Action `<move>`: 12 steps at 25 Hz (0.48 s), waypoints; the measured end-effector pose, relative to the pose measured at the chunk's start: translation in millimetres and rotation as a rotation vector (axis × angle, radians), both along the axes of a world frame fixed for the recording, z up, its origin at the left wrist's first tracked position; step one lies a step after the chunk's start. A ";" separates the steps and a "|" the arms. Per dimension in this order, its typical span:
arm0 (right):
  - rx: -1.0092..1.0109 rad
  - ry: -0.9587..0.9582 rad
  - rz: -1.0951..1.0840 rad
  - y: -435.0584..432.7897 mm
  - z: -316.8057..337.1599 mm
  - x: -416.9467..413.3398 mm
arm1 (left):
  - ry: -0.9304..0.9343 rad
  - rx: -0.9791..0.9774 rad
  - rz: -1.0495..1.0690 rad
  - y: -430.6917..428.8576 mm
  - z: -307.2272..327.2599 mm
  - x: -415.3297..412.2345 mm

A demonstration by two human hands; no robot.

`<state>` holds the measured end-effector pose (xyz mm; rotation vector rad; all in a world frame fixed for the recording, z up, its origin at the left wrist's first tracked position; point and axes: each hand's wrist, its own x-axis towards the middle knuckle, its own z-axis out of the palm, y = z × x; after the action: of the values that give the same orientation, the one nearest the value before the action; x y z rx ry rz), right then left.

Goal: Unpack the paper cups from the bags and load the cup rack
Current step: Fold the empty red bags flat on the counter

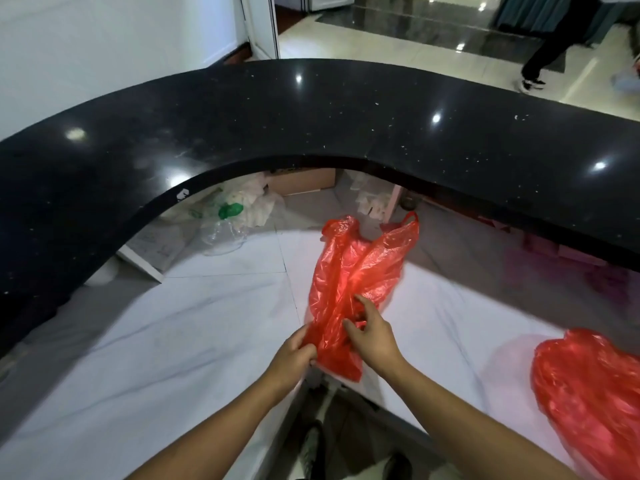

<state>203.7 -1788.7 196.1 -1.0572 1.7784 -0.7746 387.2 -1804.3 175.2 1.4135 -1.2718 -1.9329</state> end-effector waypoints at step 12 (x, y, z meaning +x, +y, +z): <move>-0.113 -0.209 -0.016 -9.5 -2.6 3.2 | -0.157 -0.043 0.106 -5.8 3.8 -6.3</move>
<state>206.9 -1798.2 193.5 -0.9972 1.5827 -0.9692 380.9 -1810.1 179.0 1.6041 -1.2716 -1.7441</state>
